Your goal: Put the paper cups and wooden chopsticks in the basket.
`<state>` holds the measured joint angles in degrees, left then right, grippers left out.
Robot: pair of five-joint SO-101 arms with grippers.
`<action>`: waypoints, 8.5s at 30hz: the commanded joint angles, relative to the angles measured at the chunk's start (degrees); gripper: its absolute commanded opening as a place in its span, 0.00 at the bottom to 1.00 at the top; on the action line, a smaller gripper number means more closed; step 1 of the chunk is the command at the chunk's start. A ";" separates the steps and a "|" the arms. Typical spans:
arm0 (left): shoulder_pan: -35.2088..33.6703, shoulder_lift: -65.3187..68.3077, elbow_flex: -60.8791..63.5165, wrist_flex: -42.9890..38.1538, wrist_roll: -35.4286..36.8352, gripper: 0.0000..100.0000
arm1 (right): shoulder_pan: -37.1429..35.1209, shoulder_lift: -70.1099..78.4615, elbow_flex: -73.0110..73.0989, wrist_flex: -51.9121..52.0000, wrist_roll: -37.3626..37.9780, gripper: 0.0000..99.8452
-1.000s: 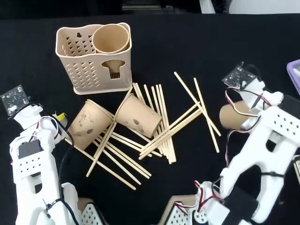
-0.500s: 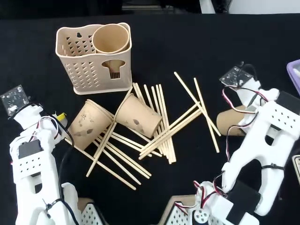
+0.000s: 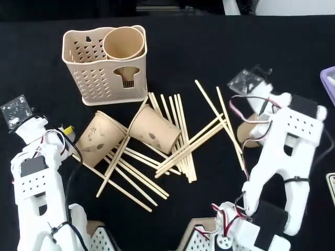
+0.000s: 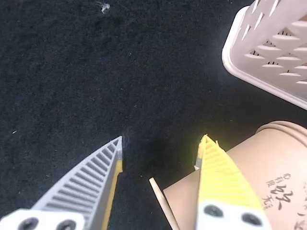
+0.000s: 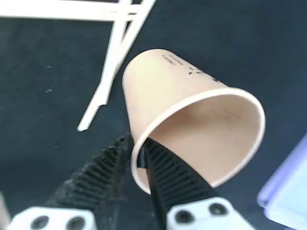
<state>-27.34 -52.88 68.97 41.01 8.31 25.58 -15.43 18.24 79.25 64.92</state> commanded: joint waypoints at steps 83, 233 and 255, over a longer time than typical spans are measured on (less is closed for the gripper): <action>0.31 -1.05 -0.40 -1.23 0.09 0.25 | -60.75 34.42 -65.54 -22.33 -39.65 0.19; 0.04 -1.14 -0.75 -0.97 0.18 0.25 | -40.44 -0.40 -8.57 20.57 -43.16 0.01; 0.04 -1.14 -0.66 -1.23 0.18 0.25 | -73.05 -29.23 10.07 20.75 -43.87 0.15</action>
<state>-27.34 -52.88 68.97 41.01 8.31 -35.52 -38.02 24.84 99.30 23.16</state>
